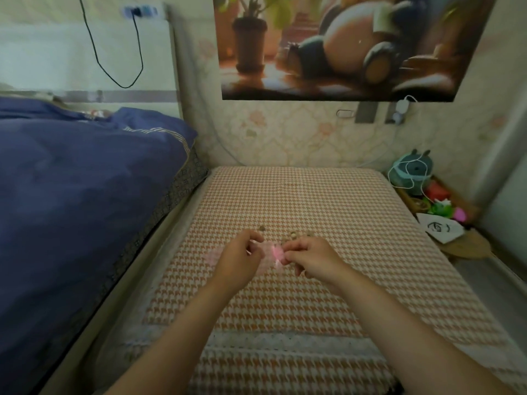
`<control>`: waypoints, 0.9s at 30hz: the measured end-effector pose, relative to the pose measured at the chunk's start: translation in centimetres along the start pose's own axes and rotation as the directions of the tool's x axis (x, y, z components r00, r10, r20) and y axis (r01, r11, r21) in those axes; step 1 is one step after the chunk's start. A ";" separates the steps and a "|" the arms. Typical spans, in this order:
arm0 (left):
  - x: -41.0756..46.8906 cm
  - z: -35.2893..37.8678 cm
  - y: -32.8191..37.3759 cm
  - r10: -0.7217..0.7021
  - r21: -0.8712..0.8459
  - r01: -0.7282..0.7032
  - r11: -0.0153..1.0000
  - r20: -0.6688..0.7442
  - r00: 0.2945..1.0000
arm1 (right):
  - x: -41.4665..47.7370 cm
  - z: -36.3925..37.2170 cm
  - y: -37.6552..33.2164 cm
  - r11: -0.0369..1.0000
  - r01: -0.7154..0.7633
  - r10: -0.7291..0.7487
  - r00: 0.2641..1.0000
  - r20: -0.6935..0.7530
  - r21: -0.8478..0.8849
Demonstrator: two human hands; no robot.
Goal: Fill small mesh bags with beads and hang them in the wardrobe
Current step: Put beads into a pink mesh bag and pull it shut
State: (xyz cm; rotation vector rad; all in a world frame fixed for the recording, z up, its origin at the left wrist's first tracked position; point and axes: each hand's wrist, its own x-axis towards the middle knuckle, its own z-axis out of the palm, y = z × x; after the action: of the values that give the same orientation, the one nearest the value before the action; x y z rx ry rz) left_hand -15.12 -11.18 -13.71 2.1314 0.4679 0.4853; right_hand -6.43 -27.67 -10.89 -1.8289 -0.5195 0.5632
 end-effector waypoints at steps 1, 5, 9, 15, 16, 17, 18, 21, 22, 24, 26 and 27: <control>0.1 0.2 -0.4 0.002 0.038 -0.003 0.999 0.025 1.000 | 0.2 0.2 0.3 1.000 0.001 -0.001 1.000 -0.007 -0.002; 1.9 1.0 -1.6 0.177 0.291 -0.158 0.943 -0.039 0.983 | 2.4 0.3 2.3 0.976 0.098 -0.112 0.992 -0.062 -0.197; 3.0 2.3 -2.7 0.202 0.168 -0.217 0.962 0.103 0.974 | 4.4 -0.2 3.6 0.859 0.229 -0.266 0.964 -0.016 -0.458; 5.8 3.8 -3.4 0.165 0.116 -0.188 0.975 0.186 0.969 | 6.6 -1.3 4.3 0.860 0.264 -0.297 0.955 -0.006 -0.436; 6.3 3.9 -3.1 0.157 0.101 -0.179 0.979 0.196 0.968 | 6.7 -1.6 4.4 0.868 0.256 -0.294 0.956 -0.024 -0.425; 6.7 4.1 -2.9 0.154 0.082 -0.174 0.981 0.210 0.966 | 6.7 -1.8 4.4 0.872 0.251 -0.293 0.955 -0.038 -0.420; 6.8 4.2 -2.7 0.160 0.060 -0.177 0.982 0.220 0.962 | 6.7 -2.0 4.5 0.875 0.247 -0.291 0.956 -0.046 -0.416; 6.8 4.7 -2.7 0.207 -0.028 -0.206 0.978 0.230 0.951 | 6.4 -2.2 4.5 0.887 0.252 -0.292 0.955 -0.048 -0.388; 6.6 4.8 -2.7 0.226 -0.054 -0.219 0.974 0.233 0.946 | 6.3 -2.1 4.4 0.879 0.253 -0.296 0.954 -0.049 -0.404; 6.2 4.9 -2.6 0.248 -0.080 -0.235 0.969 0.238 0.939 | 5.9 -1.9 4.1 0.836 0.254 -0.312 0.949 -0.041 -0.486; 5.5 4.7 -2.6 0.250 -0.100 -0.232 0.968 0.244 0.937 | 5.3 -1.9 3.7 0.790 0.263 -0.335 0.942 -0.031 -0.554; 5.0 4.5 -2.5 0.250 -0.112 -0.229 0.967 0.249 0.936 | 5.1 -1.9 3.5 0.768 0.270 -0.346 0.938 -0.021 -0.580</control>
State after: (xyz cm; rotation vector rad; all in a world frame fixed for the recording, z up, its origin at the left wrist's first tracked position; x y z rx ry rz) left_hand -8.95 -10.42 -17.37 2.1444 0.0370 0.3439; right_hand -0.99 -27.14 -14.32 -2.2592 -0.9610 0.0492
